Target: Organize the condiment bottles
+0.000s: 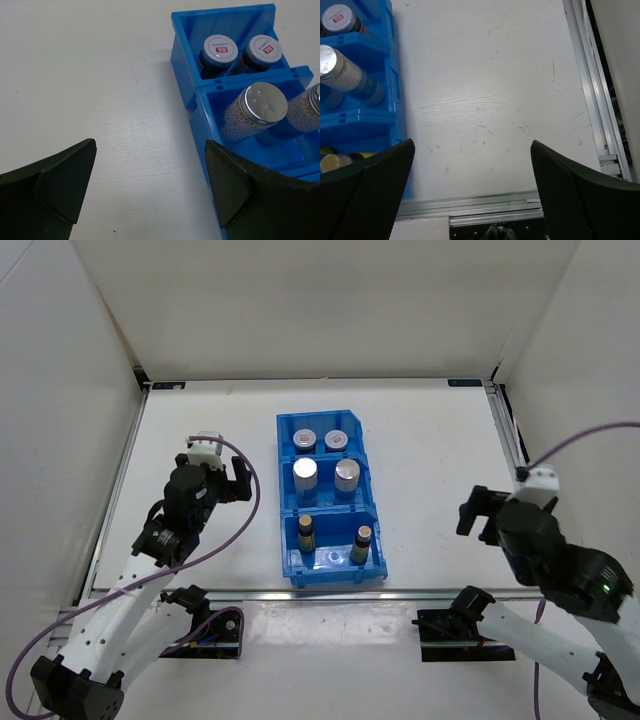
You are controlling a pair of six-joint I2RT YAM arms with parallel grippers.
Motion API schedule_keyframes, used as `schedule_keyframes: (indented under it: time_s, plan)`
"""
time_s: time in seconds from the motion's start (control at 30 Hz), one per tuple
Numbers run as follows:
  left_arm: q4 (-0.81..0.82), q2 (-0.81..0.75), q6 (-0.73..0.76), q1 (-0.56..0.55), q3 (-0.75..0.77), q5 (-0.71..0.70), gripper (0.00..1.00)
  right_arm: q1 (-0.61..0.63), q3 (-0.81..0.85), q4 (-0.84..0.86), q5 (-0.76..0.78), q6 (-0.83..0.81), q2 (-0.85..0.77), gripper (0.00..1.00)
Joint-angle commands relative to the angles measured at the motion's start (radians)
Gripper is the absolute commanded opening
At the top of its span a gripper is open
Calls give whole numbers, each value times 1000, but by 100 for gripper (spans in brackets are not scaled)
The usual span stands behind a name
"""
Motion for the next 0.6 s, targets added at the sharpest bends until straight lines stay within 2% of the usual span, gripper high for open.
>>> schedule_keyframes:
  time_s: [0.0,0.13,0.3,0.4,0.5,0.57]
  plan:
    - [-7,-29,-10,3,29,2,100,4,46,-44,48,-36,-126,100]
    - [-7,-6,-10,3,29,22,100,4,-37,43,-118,-146,-247,100]
    - [-16,3,-10,3,38,11,100,4,-111,97,-170,-161,-278,100]
    - [-16,-16,-10,3,29,1,100,4,-91,108,-182,-208,-252,100]
    - [-16,-16,-10,3,29,1,100,4,-40,87,-75,-242,-177,100]
    - [-16,-16,-10,3,29,1,100,4,-8,13,72,-138,-111,100]
